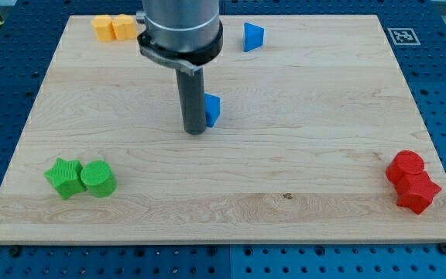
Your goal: Slide the blue cube to the blue triangle
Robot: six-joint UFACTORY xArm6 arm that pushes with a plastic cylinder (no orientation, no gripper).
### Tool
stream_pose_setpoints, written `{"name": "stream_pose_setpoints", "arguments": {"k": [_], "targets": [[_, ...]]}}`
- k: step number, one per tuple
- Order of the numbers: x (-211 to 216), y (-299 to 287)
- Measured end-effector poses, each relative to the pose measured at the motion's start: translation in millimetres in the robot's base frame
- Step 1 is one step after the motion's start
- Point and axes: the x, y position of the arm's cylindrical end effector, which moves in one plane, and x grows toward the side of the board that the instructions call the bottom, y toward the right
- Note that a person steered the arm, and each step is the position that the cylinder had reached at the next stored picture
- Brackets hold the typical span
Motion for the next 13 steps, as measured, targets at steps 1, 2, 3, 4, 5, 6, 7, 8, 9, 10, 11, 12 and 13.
{"name": "stream_pose_setpoints", "arguments": {"k": [1, 2, 3, 4, 5, 6, 7, 8, 9, 10, 11, 12, 13], "targets": [[-35, 0], [-75, 0], [-113, 0], [-98, -16], [-56, -38], [-23, -29], [-23, 16], [-55, 33], [-60, 44], [-60, 45], [-70, 45], [-75, 45], [-88, 45]]}}
